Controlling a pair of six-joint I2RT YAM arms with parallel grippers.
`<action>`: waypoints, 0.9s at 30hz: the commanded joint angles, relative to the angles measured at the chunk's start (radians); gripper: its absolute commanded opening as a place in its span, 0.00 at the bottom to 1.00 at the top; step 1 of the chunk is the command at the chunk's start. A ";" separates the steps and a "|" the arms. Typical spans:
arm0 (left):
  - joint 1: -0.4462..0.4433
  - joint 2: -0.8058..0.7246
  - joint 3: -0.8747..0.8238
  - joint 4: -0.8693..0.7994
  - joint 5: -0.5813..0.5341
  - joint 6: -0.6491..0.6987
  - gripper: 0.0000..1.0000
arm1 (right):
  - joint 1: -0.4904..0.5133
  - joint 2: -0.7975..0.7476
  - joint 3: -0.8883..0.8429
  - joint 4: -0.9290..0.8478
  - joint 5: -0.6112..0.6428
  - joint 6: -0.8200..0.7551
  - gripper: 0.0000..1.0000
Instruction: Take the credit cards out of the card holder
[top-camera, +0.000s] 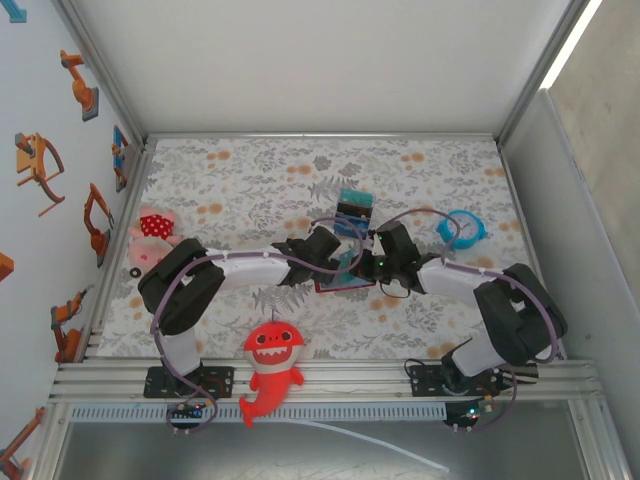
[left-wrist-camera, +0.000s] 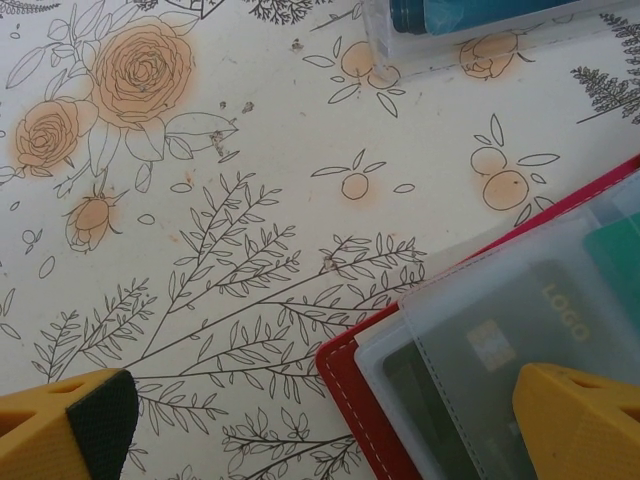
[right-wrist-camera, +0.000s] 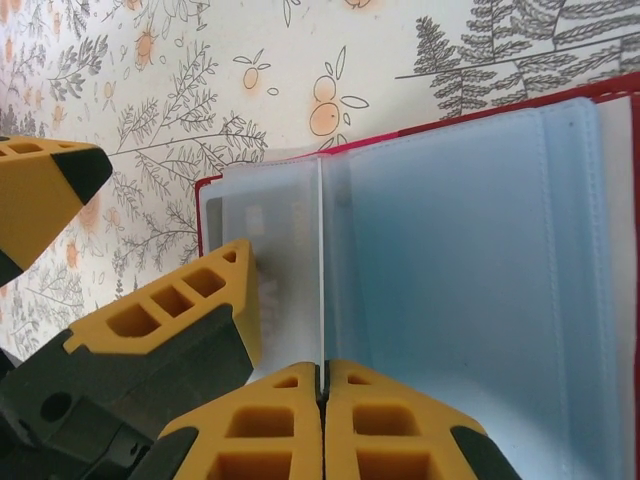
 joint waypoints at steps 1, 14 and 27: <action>0.016 -0.012 -0.035 -0.003 -0.009 0.051 0.97 | -0.005 -0.046 0.019 -0.069 0.034 -0.032 0.04; 0.041 -0.069 -0.094 0.103 0.076 0.210 0.97 | -0.005 -0.153 0.050 -0.196 0.084 -0.128 0.01; 0.041 -0.234 -0.145 0.091 0.101 0.173 0.97 | -0.013 -0.101 0.343 -0.478 0.211 -0.484 0.00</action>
